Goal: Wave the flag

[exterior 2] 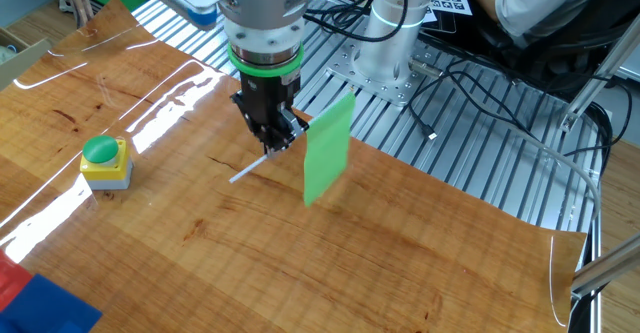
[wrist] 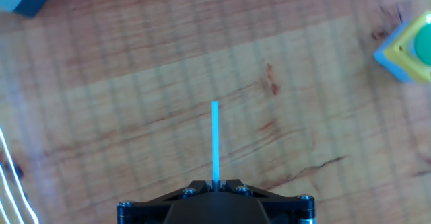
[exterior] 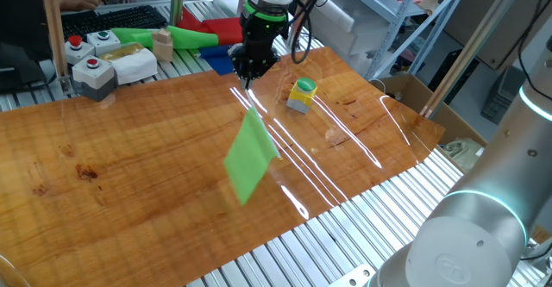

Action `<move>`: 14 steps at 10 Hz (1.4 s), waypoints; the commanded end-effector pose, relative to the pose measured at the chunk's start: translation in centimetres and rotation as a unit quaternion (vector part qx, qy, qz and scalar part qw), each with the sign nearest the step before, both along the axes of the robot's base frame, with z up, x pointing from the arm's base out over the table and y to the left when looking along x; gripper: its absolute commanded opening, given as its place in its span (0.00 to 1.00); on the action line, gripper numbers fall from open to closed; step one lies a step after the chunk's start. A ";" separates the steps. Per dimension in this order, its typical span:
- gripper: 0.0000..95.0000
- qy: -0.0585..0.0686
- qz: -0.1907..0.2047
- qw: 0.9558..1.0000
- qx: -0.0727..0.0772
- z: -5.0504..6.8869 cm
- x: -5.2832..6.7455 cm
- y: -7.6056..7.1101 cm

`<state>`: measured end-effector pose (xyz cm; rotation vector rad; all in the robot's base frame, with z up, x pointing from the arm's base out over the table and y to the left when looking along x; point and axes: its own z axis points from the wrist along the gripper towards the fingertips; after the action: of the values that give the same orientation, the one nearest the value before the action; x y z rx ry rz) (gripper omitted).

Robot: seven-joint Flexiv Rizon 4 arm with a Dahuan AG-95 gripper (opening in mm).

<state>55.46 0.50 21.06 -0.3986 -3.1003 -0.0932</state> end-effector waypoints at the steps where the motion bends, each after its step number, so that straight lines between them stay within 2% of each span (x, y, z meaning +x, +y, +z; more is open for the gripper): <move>1: 0.00 0.000 0.082 0.995 -0.052 -0.8 1.0 -1.0; 2: 0.00 -0.001 0.104 0.992 -0.068 -1.2 1.4 -1.6; 3: 0.00 -0.002 0.117 0.990 -0.077 -1.5 1.7 -2.2; 6: 0.00 -0.002 0.141 0.987 -0.078 -2.2 2.3 -3.3; 8: 0.00 -0.002 0.148 0.986 -0.074 -2.5 2.6 -3.8; 10: 0.00 -0.002 0.139 0.988 -0.064 -2.5 2.6 -3.8; 12: 0.00 -0.005 0.115 0.993 -0.030 -2.5 2.6 -3.8; 14: 0.00 -0.007 0.117 0.993 -0.033 -2.5 2.5 -3.9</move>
<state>57.93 -3.42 18.51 0.1384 -3.1461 0.0712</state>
